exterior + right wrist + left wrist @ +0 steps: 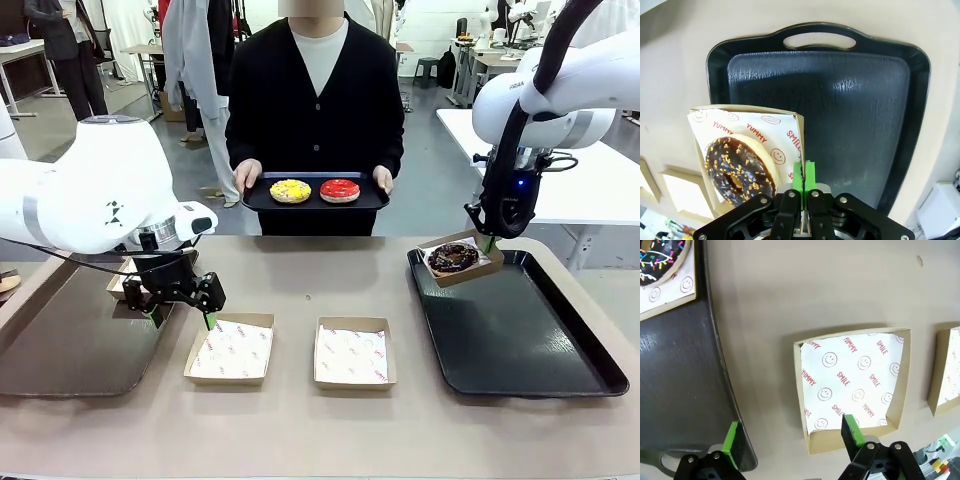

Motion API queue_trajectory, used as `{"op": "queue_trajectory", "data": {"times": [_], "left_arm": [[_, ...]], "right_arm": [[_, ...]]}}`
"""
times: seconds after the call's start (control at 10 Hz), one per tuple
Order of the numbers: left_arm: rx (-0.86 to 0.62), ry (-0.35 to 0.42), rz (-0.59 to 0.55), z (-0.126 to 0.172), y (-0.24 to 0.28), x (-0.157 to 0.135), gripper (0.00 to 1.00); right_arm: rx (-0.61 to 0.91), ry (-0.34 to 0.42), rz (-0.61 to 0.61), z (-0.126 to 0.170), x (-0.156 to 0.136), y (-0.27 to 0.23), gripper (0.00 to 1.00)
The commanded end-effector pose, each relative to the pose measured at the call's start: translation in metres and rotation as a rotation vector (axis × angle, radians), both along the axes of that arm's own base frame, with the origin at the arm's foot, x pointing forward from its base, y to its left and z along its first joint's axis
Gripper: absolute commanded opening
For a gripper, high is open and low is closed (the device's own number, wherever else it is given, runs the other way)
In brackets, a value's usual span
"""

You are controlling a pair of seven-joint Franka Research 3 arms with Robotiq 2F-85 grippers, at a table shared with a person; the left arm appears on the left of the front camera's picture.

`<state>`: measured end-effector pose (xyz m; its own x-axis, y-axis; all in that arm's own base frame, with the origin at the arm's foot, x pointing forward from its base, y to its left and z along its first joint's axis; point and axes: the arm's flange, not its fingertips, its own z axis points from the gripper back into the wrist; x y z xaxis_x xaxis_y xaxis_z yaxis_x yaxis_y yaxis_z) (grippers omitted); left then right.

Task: Individually package the donuts and arrange them on the tray.
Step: Place the picked Paper togo box on the Handle tray while simultaneously picking up another Paper togo box from the table with the other hand.

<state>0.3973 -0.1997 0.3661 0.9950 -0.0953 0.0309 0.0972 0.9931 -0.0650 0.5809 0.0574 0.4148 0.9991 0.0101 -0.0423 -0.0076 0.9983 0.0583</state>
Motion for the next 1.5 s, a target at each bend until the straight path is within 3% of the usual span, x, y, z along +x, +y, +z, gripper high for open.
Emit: {"op": "queue_trajectory", "data": {"times": [0.0, 0.7, 1.1, 1.4], "left_arm": [[-0.013, 0.004, -0.003, 0.009, 0.002, -0.002, 1.00], [-0.013, 0.004, -0.003, 0.009, 0.002, -0.002, 1.00], [0.072, -0.006, 0.008, 0.003, -0.012, -0.009, 1.00], [0.120, -0.008, -0.010, 0.001, -0.024, -0.015, 1.00]], "right_arm": [[0.011, -0.008, 0.000, -0.001, -0.005, -0.001, 0.01], [0.000, 0.000, 0.000, 0.000, 0.000, 0.000, 0.01], [-0.051, -0.086, -0.126, -0.007, -0.010, -0.009, 0.01], [-0.091, -0.101, -0.062, -0.004, -0.012, -0.007, 0.01]]}}
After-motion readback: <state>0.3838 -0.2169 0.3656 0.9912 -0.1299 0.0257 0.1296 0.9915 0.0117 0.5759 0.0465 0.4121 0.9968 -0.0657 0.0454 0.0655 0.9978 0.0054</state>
